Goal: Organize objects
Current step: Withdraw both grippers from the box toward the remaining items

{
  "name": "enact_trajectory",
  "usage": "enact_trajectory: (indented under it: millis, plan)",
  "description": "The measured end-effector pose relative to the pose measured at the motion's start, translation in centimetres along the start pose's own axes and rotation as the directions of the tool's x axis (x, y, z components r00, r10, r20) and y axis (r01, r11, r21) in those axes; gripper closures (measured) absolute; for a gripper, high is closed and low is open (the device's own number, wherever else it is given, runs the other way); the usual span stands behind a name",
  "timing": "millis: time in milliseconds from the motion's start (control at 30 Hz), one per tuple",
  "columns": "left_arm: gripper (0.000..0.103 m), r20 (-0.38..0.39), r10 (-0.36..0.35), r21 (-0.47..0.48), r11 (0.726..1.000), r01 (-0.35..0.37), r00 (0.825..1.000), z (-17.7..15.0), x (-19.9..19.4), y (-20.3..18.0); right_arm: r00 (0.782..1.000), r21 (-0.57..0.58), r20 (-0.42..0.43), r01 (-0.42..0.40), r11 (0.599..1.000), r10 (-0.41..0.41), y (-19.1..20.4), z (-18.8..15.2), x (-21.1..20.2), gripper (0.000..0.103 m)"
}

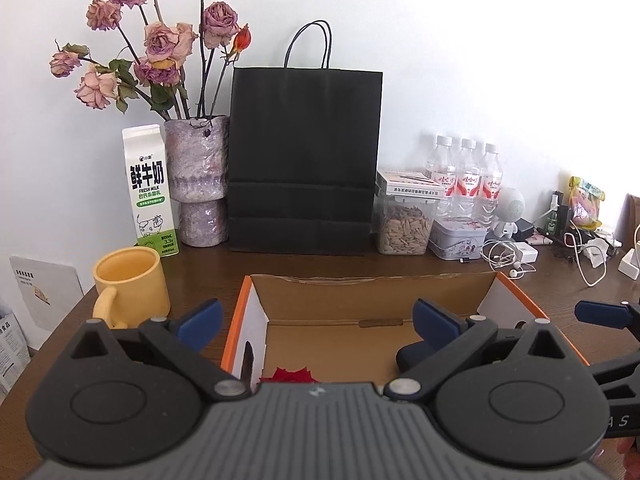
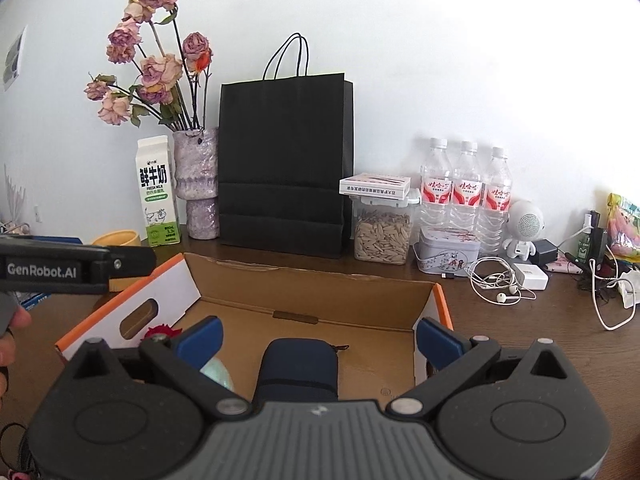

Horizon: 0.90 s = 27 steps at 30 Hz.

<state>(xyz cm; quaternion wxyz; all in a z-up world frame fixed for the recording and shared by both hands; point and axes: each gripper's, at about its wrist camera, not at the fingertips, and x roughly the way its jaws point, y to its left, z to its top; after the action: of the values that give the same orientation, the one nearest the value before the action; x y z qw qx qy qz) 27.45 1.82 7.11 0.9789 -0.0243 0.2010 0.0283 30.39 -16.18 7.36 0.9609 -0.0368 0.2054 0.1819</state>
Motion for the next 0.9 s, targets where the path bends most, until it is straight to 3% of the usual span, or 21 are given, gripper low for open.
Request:
enact_trajectory:
  millis: [567,900]
  plan:
    - [0.000,-0.016,0.029,0.002,1.000,-0.029,0.999,-2.5,-7.4,1.8,0.999,0.006,0.003,0.032,0.999,-0.032,0.1,-3.6,-8.4,0.000]
    - [0.000,-0.047,0.044,0.001,0.999,-0.044,0.998,-5.3,-10.8,3.1,0.998,0.013,-0.040,0.051,0.999,-0.050,-0.3,-6.9,-11.7,0.000]
